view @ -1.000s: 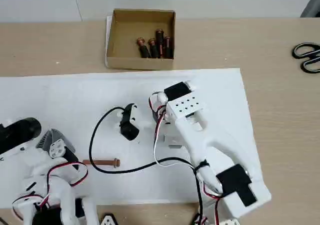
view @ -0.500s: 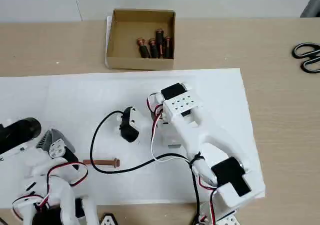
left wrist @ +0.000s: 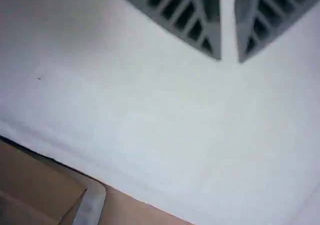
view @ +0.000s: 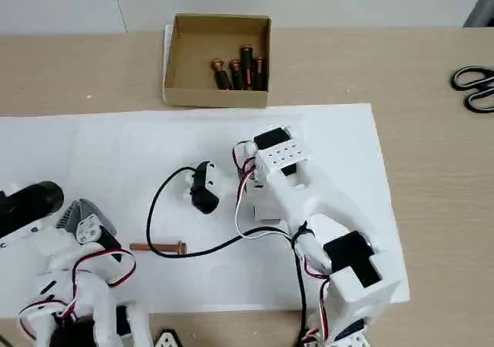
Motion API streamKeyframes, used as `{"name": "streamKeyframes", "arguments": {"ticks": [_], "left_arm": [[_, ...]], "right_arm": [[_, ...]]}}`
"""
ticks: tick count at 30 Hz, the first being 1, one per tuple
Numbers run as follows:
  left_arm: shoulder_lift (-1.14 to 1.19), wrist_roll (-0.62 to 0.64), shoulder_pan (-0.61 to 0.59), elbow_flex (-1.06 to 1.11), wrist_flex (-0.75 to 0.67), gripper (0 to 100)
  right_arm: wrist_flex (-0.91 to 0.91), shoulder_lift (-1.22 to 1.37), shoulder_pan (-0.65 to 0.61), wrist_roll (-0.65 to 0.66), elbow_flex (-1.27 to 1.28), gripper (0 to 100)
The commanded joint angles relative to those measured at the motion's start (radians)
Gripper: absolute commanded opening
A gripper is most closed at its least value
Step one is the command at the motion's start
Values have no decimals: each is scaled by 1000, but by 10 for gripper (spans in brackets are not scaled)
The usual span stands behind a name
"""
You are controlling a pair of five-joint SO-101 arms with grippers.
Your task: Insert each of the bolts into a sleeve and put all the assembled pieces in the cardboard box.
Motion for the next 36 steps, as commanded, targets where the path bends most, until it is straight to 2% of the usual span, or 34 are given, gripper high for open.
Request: {"name": "streamKeyframes", "arguments": {"ticks": [1,7,12,15,21,30,32,36], "left_arm": [[0,-3,-6,-4,-15,7],[0,-3,-6,-2,-17,7],[0,-3,-6,-2,-21,7],[0,-3,-6,-2,-20,7],[0,-3,-5,-2,-23,7],[0,-2,-5,-8,-117,7],[0,26,-5,-10,-158,7],[9,173,-5,-10,-270,7]], "right_arm": [[-33,30,19,9,5,131],[-31,30,16,2,2,10],[-30,27,19,2,-5,13],[38,-15,19,-6,-66,13],[84,-90,35,-80,-143,11],[165,-197,102,-196,-199,11],[182,-239,104,-244,-212,10],[236,-321,114,-354,-242,10]]}}
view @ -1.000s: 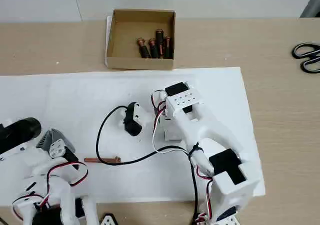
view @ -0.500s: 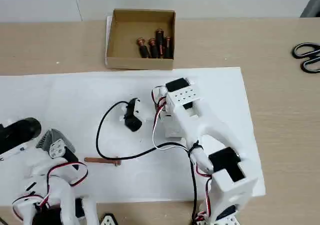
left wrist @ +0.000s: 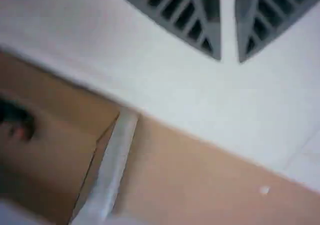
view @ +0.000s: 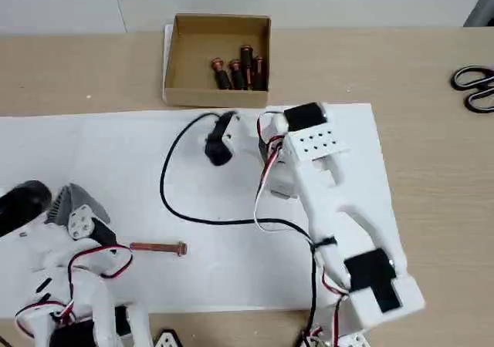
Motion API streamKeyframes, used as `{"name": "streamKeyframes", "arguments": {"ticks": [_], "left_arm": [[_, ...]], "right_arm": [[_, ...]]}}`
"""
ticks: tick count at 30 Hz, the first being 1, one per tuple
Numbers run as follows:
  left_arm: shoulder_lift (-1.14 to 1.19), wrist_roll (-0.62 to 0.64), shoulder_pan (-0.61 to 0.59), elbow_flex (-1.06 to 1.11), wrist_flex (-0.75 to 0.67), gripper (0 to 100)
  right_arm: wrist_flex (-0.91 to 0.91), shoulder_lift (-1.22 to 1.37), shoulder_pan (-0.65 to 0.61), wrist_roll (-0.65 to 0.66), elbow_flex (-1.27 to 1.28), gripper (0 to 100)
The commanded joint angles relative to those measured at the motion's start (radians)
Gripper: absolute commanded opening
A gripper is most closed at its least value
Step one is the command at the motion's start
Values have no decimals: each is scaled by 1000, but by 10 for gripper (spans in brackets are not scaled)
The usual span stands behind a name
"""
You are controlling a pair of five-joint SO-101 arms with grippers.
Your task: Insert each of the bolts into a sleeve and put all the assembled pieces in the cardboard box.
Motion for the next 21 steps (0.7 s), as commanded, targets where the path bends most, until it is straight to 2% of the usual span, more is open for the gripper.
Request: {"name": "streamKeyframes", "arguments": {"ticks": [1,5,8,12,17,21], "left_arm": [[11,92,-3,-10,-103,7],[20,84,15,12,-138,7],[80,25,75,19,-135,7],[204,14,150,-27,-166,7],[428,-51,219,-200,-173,7],[644,-98,226,-424,-75,7]], "right_arm": [[42,-111,31,-109,-55,10],[79,-179,128,-221,-54,9],[119,-217,206,-276,-54,9],[156,-262,291,-325,-49,9],[165,-286,398,-341,-48,9],[168,-288,447,-341,-48,9]]}}
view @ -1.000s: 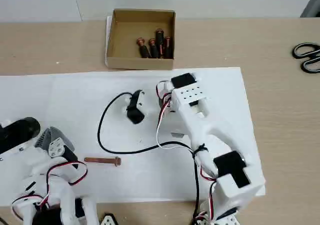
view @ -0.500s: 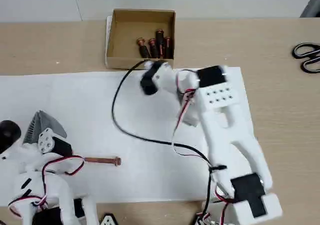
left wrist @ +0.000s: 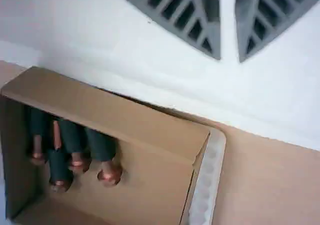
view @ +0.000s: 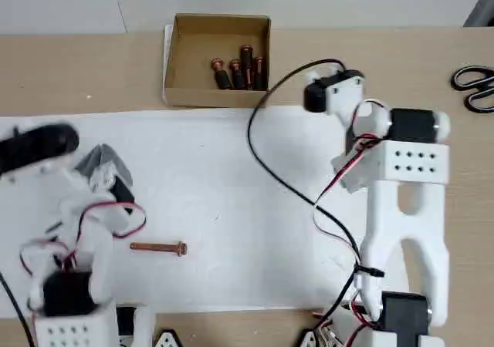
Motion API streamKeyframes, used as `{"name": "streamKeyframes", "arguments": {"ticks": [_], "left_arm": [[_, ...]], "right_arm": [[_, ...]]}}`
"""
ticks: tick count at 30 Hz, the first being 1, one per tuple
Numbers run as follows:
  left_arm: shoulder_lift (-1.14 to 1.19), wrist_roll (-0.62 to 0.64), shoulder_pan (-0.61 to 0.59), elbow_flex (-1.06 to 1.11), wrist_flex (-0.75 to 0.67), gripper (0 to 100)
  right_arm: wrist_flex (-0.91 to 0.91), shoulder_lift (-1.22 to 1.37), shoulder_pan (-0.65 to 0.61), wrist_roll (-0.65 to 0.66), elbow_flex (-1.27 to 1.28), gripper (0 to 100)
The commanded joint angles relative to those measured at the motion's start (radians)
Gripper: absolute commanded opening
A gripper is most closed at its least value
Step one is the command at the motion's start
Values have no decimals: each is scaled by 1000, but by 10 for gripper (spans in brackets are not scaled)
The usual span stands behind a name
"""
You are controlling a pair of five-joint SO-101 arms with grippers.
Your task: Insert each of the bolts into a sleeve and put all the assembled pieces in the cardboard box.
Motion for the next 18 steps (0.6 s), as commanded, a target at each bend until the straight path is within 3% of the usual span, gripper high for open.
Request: {"name": "streamKeyframes", "arguments": {"ticks": [1,10,18], "left_arm": [[198,-43,6,-246,100,7],[638,-173,0,-773,559,7],[781,-525,6,-863,700,7]], "right_arm": [[15,-41,44,-9,-38,9],[16,-41,62,-92,-11,9],[10,-150,67,-123,110,9]]}}
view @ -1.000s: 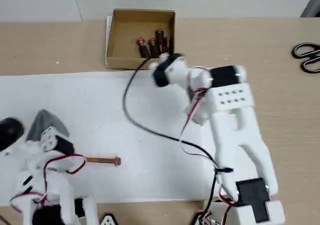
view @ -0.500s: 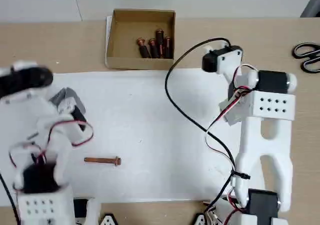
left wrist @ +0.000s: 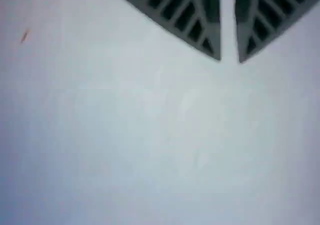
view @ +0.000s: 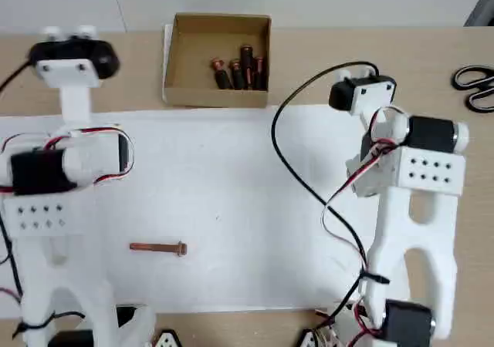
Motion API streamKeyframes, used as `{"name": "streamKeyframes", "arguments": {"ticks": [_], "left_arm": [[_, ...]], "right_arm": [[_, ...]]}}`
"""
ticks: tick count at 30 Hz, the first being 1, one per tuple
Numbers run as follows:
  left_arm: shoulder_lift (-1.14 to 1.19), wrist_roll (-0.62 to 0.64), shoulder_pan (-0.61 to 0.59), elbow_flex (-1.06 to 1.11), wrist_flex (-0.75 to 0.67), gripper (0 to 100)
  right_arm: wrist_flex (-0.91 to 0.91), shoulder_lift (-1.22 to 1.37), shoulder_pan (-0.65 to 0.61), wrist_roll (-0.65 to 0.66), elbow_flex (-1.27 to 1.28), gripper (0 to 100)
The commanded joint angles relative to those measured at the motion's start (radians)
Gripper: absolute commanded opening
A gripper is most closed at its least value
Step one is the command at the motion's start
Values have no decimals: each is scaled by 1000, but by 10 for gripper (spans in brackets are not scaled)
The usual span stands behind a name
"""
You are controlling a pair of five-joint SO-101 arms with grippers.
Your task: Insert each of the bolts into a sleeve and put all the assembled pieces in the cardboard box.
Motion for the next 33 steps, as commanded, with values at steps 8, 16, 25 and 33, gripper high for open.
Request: {"name": "streamKeyframes", "arguments": {"ticks": [8,16,25,33], "left_arm": [[9,-557,-2,48,49,7],[12,-1005,8,199,49,10],[15,-1247,9,464,49,12],[11,-1252,87,547,49,50]], "right_arm": [[-51,-219,2,-5,239,9],[-59,-275,2,64,308,9],[-62,-274,7,98,310,9],[-77,-272,8,98,324,9]]}}
